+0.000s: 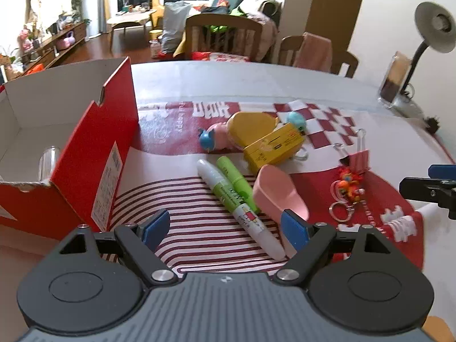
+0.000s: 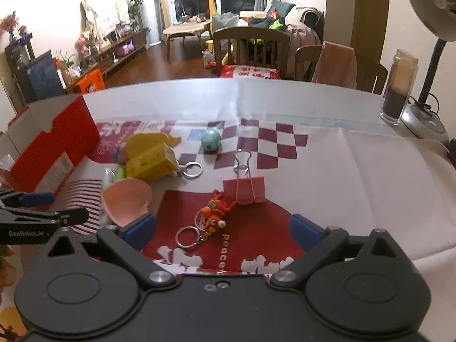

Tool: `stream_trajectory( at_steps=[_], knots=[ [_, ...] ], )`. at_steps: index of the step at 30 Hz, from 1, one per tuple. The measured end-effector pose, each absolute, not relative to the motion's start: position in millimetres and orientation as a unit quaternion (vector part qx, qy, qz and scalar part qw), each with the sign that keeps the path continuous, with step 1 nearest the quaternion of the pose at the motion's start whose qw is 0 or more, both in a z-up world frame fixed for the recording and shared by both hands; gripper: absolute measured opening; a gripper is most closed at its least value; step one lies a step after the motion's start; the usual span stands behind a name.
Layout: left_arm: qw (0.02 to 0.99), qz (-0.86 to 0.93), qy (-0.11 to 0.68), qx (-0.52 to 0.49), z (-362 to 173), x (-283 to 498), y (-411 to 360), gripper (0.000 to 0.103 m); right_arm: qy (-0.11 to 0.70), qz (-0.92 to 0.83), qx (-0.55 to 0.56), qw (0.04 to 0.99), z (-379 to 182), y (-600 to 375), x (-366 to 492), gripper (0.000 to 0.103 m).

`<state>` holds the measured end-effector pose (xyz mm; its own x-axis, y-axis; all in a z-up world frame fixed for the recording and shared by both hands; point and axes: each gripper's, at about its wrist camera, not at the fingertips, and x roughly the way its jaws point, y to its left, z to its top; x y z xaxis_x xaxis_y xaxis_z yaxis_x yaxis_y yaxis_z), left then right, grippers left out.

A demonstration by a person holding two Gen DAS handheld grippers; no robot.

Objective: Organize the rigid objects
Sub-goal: 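Withdraw both tools from the shoebox back over the table items, then grasp the white marker with left tool while right tool grasps the red keychain figure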

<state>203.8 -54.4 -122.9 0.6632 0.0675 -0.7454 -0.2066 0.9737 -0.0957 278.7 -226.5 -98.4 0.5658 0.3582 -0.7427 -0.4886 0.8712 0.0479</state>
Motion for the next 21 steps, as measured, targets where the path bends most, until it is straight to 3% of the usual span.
stream_trajectory(
  at_steps=[21],
  knots=[
    [0.891, 0.119, 0.436, -0.043, -153, 234, -68, 0.085, 0.429, 0.245, -0.111, 0.862, -140, -199, 309, 0.078]
  ],
)
